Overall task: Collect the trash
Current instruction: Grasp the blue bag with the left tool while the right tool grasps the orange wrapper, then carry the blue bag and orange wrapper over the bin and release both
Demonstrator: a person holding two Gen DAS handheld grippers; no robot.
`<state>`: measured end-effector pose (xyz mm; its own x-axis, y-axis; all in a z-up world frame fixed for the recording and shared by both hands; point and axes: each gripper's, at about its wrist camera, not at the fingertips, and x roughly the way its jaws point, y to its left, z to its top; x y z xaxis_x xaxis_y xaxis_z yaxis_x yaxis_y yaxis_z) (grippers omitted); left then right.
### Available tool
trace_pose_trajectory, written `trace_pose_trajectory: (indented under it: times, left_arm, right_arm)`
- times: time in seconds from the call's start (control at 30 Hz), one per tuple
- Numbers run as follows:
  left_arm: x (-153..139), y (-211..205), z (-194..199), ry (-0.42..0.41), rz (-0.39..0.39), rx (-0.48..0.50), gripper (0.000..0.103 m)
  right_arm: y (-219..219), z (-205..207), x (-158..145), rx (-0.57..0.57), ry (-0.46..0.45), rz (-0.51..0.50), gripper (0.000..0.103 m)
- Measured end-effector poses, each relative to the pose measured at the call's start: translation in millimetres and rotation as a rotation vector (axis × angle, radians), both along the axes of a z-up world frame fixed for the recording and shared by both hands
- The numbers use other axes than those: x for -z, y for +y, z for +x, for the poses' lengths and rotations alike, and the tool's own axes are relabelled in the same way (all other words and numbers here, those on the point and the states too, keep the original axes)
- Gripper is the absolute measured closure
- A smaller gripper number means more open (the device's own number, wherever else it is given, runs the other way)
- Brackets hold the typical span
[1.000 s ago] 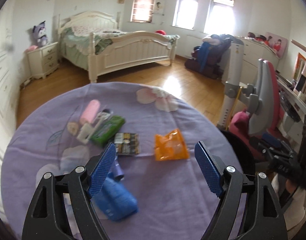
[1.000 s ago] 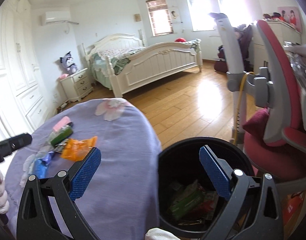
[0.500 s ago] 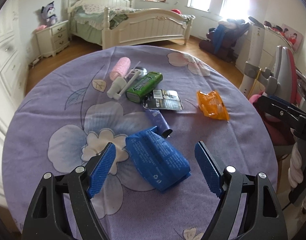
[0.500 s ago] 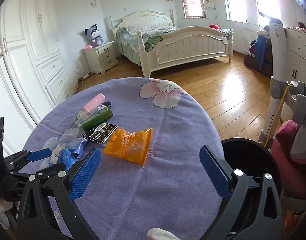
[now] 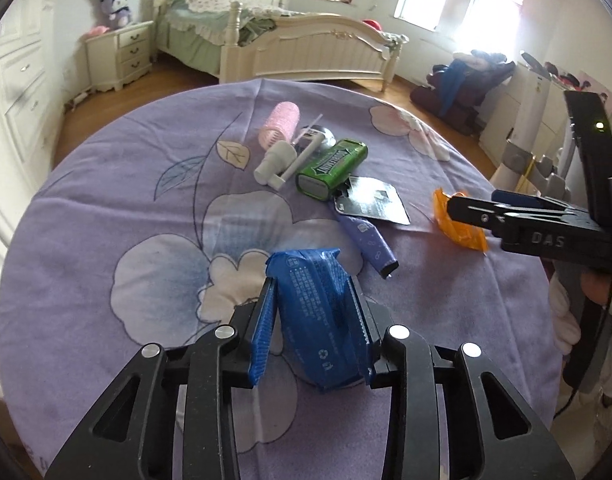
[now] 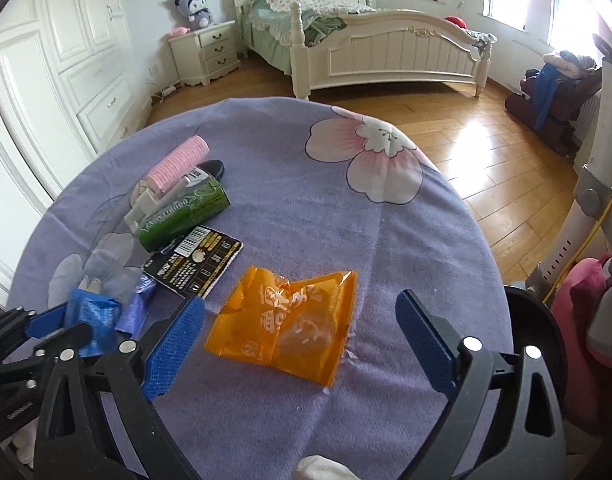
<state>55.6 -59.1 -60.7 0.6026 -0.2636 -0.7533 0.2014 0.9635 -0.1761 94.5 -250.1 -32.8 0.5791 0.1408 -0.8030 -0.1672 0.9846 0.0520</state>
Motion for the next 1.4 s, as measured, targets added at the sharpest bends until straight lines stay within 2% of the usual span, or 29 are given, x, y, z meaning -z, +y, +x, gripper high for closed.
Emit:
trace_pose_trajectory:
  times: [0.03,0.07,0.1,0.13,0.17,0.2,0.3,0.43,0.53,0.7,0.93,1.2,1.4]
  left_arm:
    - [-1.2,2.4,-1.2,-0.008,0.003,-0.003,0.069]
    - [-2.4,5.7,-2.3,-0.014,-0.002,-0.006,0.070]
    - [-3.5,8.2,-3.5,-0.018,-0.007,-0.007,0.070]
    - [-4.5,10.9,-3.9,-0.019,-0.005,-0.009,0.070]
    - [-4.8,12.3,-4.4,-0.020,-0.006,-0.011,0.070]
    - [-5.6,14.1,-4.8,-0.023,-0.011,-0.012,0.071]
    - [-6.5,16.4,-6.6,-0.033,-0.016,-0.013,0.071]
    - [-4.9,17.1,-7.7,-0.024,-0.014,-0.009,0.071]
    - [-3.9,18.4,-8.6,-0.015,-0.014,-0.014,0.071]
    - [-4.2,20.2,-11.3,-0.019,-0.017,-0.022,0.071]
    - [-23.7,11.2,-25.3,-0.068,-0.012,-0.008,0.072]
    - [-77.4,-46.1,-33.5,-0.201,-0.018,0.098,0.072]
    - [-103.5,-109.2,-34.8,-0.272,-0.042,0.232,0.071]
  right_arm:
    - [1.3,3.0,4.5,0.003,0.016,-0.012,0.026]
    - [1.9,5.0,9.2,0.004,0.034,-0.017,0.031]
    - [2.2,6.1,13.5,0.001,0.050,-0.021,0.043]
    - [3.7,4.5,17.0,-0.004,0.054,-0.028,0.048]
    - [4.8,0.8,16.4,-0.013,0.035,-0.036,0.054]
    - [6.0,-2.9,16.1,-0.030,0.026,-0.026,0.066]
    - [4.6,-16.5,10.4,-0.051,-0.004,0.017,0.082]
    - [-0.9,-40.1,-4.7,-0.066,-0.068,0.053,0.083]
    - [-1.7,-53.4,-14.4,-0.085,-0.108,0.043,0.084]
    - [-7.0,-70.4,-28.2,-0.104,-0.148,0.084,0.084]
    - [-15.6,-93.8,-41.4,-0.098,-0.237,0.134,0.084]
    - [-56.8,-128.3,-65.6,-0.001,-0.421,0.132,0.084]
    - [-94.6,-136.2,-73.4,0.112,-0.493,0.082,0.084]
